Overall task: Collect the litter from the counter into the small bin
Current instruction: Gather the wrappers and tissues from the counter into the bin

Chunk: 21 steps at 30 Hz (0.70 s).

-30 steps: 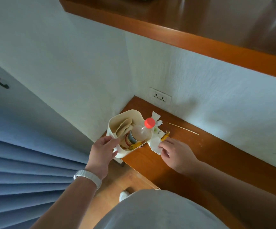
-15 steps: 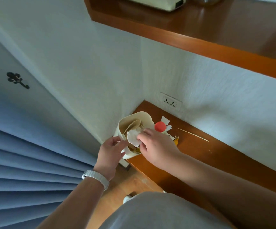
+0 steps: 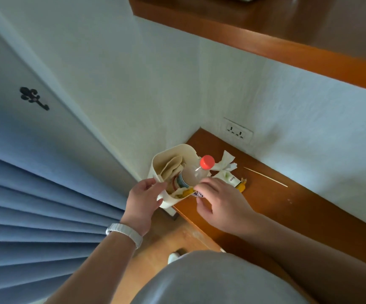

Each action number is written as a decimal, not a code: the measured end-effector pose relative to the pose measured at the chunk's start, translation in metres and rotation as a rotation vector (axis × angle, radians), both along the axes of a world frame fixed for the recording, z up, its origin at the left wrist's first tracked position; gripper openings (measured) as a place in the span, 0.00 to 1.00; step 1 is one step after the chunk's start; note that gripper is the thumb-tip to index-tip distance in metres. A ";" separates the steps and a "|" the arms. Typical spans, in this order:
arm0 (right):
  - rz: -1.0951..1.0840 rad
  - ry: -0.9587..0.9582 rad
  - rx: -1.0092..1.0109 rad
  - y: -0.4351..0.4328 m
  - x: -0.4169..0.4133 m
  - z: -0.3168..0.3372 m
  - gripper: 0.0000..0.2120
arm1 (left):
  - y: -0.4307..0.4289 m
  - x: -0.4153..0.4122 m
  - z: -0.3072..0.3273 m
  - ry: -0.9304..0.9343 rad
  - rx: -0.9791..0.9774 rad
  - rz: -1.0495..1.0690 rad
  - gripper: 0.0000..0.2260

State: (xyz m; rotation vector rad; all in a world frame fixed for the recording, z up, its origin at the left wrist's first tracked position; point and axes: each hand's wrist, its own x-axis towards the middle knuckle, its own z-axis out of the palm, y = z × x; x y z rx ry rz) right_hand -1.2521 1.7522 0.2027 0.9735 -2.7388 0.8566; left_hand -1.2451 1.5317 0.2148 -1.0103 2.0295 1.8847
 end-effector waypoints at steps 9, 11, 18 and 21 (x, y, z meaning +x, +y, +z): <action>-0.163 -0.196 0.467 0.075 -0.028 -0.074 0.21 | 0.012 -0.009 0.001 -0.032 -0.008 -0.009 0.11; -0.145 -0.246 0.545 0.086 -0.033 -0.085 0.22 | 0.014 -0.010 0.001 -0.035 -0.008 -0.011 0.12; -0.094 -0.250 0.622 0.102 -0.042 -0.114 0.21 | 0.020 -0.007 0.002 -0.033 -0.016 0.037 0.09; -0.097 -0.232 0.623 0.105 -0.044 -0.119 0.20 | 0.021 -0.004 0.000 -0.036 -0.046 0.020 0.07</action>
